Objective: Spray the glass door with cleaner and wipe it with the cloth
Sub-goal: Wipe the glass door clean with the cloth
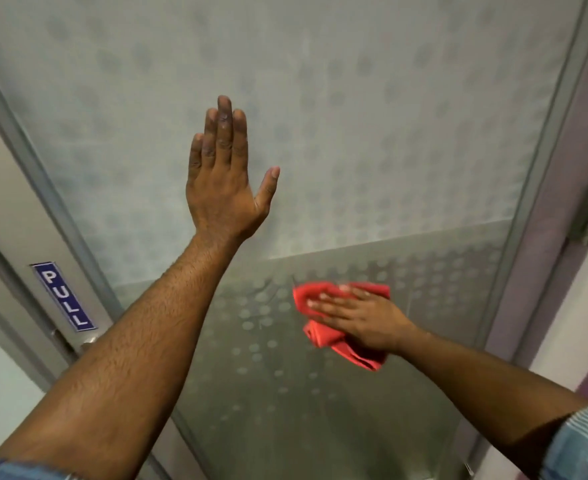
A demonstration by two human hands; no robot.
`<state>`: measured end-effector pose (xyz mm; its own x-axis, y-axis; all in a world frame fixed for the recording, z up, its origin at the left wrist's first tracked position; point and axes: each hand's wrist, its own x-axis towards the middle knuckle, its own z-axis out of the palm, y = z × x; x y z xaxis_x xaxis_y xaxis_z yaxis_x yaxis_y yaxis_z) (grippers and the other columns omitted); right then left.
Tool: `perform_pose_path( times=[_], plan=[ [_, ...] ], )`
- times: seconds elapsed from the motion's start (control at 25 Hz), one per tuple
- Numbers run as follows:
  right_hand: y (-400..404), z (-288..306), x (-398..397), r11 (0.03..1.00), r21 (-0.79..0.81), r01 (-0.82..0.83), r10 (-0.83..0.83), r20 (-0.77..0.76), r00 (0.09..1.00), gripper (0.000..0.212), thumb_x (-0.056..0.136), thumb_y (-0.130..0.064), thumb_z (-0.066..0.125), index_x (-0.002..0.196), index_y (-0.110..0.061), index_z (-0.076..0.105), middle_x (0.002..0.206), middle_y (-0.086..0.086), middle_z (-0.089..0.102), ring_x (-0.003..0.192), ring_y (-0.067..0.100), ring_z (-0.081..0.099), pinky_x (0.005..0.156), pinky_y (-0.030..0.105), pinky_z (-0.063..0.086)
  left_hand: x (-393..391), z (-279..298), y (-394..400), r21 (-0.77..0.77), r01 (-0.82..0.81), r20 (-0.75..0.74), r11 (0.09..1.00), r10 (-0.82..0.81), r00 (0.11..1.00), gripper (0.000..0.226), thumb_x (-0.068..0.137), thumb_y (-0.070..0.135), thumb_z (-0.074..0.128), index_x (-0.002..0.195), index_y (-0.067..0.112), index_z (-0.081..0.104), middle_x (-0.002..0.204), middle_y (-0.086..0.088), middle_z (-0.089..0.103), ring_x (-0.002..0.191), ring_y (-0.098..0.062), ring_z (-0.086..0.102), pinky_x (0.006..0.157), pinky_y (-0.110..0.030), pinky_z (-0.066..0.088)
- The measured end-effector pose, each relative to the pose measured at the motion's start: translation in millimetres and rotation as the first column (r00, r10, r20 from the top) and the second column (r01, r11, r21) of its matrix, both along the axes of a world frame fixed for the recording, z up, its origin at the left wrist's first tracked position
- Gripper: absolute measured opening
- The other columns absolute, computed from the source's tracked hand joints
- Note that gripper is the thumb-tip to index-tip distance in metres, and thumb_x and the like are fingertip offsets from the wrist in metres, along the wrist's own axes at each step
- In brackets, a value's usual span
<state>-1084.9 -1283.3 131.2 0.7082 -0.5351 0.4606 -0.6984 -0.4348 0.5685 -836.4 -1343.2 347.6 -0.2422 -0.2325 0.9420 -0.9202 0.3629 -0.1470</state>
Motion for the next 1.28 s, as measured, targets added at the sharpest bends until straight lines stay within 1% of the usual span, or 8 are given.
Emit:
perform_pose_path(
  times=[0.12, 0.36, 0.52, 0.76, 0.88, 1.08, 1.16, 1.28],
  plan=[
    [19, 1, -75, 0.996, -0.007, 0.086, -0.086, 0.012, 0.996, 0.077, 0.083, -0.021, 0.048, 0.154, -0.030, 0.019, 0.154, -0.006, 0.030, 0.144, 0.012, 0.029, 0.121, 0.031, 0.006, -16, -8, 2, 0.002, 0.018, 0.034, 1.000, -0.018, 0.999, 0.076, 0.101, 0.054, 0.031, 0.156, 0.003, 0.018, 0.163, -0.019, 0.019, 0.151, -0.029, 0.016, 0.123, -0.041, 0.011],
    [2, 109, -107, 0.953, -0.210, 0.217, -0.066, 0.556, 0.828, 0.070, 0.078, -0.025, 0.051, 0.146, -0.016, 0.039, 0.154, 0.012, 0.033, 0.147, 0.025, 0.022, 0.110, 0.053, 0.032, -66, -21, 9, 0.015, 0.025, 0.059, 1.000, -0.026, 0.998, 0.074, 0.101, 0.053, 0.032, 0.156, 0.004, 0.019, 0.163, -0.016, 0.021, 0.151, -0.028, 0.018, 0.123, -0.040, 0.011],
    [3, 22, -104, 0.966, -0.143, 0.215, -0.135, 0.431, 0.892, 0.084, 0.077, -0.032, 0.051, 0.154, -0.028, 0.019, 0.164, -0.002, 0.008, 0.151, 0.017, 0.008, 0.117, 0.042, 0.015, -81, -22, 10, 0.016, 0.026, 0.054, 1.000, -0.027, 0.998, 0.073, 0.101, 0.051, 0.033, 0.156, 0.005, 0.018, 0.163, -0.016, 0.020, 0.151, -0.028, 0.016, 0.123, -0.040, 0.010],
    [35, -61, -145, 0.984, 0.138, 0.116, -0.114, -0.019, 0.993, 0.080, 0.082, -0.022, 0.044, 0.154, -0.031, 0.011, 0.164, -0.011, -0.001, 0.139, 0.012, 0.040, 0.121, 0.031, -0.001, -86, -28, 9, -0.006, 0.027, 0.086, 1.000, -0.026, 0.996, 0.072, 0.102, 0.049, 0.035, 0.156, 0.004, 0.018, 0.163, -0.017, 0.021, 0.150, -0.019, 0.006, 0.123, -0.040, 0.011],
    [28, -35, -162, 0.994, 0.070, 0.080, -0.088, 0.123, 0.989, 0.081, 0.079, -0.023, 0.044, 0.154, -0.030, 0.014, 0.164, -0.007, -0.001, 0.142, 0.015, 0.033, 0.119, 0.035, 0.013, -84, -29, 7, -0.014, 0.016, 0.096, 1.000, -0.015, 0.995, 0.072, 0.102, 0.048, 0.034, 0.156, 0.005, 0.016, 0.163, -0.016, 0.019, 0.150, -0.017, 0.002, 0.123, -0.039, 0.009],
    [6, 63, -149, 0.964, -0.118, 0.237, -0.027, 0.847, 0.531, 0.088, 0.068, -0.022, 0.049, 0.153, -0.017, 0.026, 0.150, 0.024, 0.037, 0.143, 0.032, 0.025, 0.119, 0.040, 0.019, -81, -25, 8, -0.010, 0.016, 0.122, 1.000, -0.015, 0.992, 0.070, 0.103, 0.047, 0.033, 0.156, 0.005, 0.017, 0.163, -0.015, 0.020, 0.149, -0.013, -0.006, 0.123, -0.039, 0.011],
    [-3, 81, -119, 0.923, -0.157, 0.352, 0.053, 0.956, 0.288, 0.076, 0.075, -0.016, 0.050, 0.149, -0.008, 0.033, 0.152, 0.026, 0.033, 0.145, 0.031, 0.021, 0.120, 0.040, 0.014, -73, -22, 10, -0.017, 0.014, 0.114, 1.000, -0.012, 0.993, 0.069, 0.102, 0.046, 0.034, 0.156, 0.005, 0.019, 0.163, -0.015, 0.021, 0.149, -0.014, -0.003, 0.123, -0.040, 0.013],
    [-11, 64, -69, 0.901, -0.141, 0.410, 0.045, 0.971, 0.235, 0.074, 0.081, -0.025, 0.053, 0.150, -0.015, 0.030, 0.154, 0.022, 0.031, 0.145, 0.033, 0.020, 0.114, 0.051, 0.019, -55, -16, 13, -0.043, 0.003, 0.103, 0.999, 0.002, 0.995, 0.067, 0.102, 0.045, 0.035, 0.155, 0.005, 0.022, 0.162, -0.016, 0.024, 0.149, -0.015, 0.004, 0.122, -0.041, 0.015]
  ],
)
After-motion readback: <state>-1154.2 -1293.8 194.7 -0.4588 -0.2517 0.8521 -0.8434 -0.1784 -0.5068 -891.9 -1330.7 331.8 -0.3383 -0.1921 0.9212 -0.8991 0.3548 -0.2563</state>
